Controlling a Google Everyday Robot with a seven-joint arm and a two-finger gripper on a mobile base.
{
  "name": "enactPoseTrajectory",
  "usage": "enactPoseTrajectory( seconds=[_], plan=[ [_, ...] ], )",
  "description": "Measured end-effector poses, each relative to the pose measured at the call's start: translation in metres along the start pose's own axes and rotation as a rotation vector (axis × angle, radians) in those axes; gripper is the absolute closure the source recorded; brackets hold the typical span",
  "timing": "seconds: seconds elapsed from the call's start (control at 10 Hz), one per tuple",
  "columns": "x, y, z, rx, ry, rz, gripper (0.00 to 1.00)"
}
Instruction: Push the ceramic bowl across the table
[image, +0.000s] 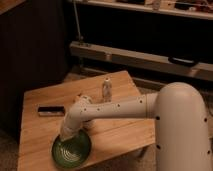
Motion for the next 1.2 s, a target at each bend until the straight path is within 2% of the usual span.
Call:
enactPoseTrajectory(
  seconds=[0.2,0.5,0.7,0.9,1.2],
  plan=[
    [0.003,-0.012,-0.005,0.023,-0.013,0.008,1.0],
    [-0.009,-0.029,-0.014,0.061,-0.036,-0.01,1.0],
    [-0.021,-0.04,-0.008,0.054,-0.034,-0.029,1.0],
    [-0.022,-0.047,0.004,0.03,-0.02,-0.035,1.0],
    [-0.022,-0.053,0.007,0.033,-0.017,-0.044,1.0]
  ],
)
